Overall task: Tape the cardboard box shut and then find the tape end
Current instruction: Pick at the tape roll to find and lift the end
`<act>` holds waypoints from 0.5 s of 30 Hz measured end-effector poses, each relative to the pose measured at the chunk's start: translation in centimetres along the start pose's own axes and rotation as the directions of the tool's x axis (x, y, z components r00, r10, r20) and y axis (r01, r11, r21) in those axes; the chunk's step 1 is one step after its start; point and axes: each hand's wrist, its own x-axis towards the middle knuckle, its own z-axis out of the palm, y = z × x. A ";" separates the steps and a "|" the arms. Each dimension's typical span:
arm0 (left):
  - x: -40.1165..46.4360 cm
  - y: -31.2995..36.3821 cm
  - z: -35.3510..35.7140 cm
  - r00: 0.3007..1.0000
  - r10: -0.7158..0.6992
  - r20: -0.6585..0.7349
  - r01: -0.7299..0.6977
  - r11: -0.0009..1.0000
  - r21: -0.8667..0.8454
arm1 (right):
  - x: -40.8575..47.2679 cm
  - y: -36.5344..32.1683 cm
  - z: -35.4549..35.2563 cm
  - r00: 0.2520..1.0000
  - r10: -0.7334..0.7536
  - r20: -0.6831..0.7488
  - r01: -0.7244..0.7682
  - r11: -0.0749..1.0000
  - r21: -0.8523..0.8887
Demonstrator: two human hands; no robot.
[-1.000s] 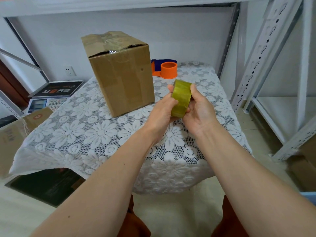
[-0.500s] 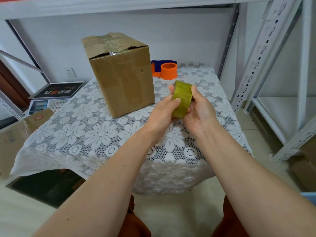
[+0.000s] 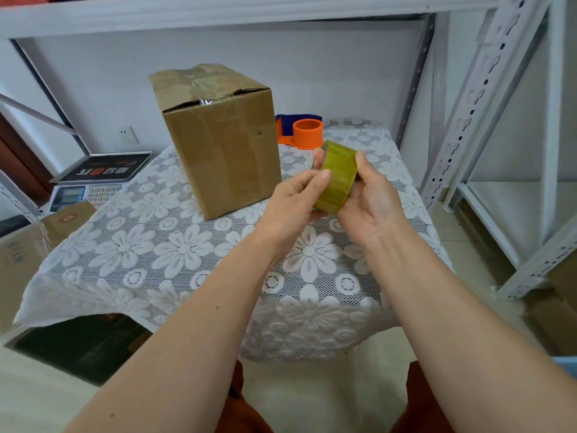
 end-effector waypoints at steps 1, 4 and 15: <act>0.0 -0.1 0.1 1.000 0.013 -0.015 -0.013 1.000 0.012 | 0.0 0.0 0.0 1.000 0.000 -0.002 0.000 1.000 0.002; -0.1 -0.3 0.4 0.998 0.061 -0.024 -0.060 0.997 0.051 | 0.1 0.1 0.0 1.000 0.014 -0.005 -0.013 0.999 0.035; -0.3 -0.2 0.3 0.999 0.047 0.015 -0.048 0.996 0.075 | 0.2 0.0 0.0 1.000 0.002 0.005 -0.003 0.995 0.101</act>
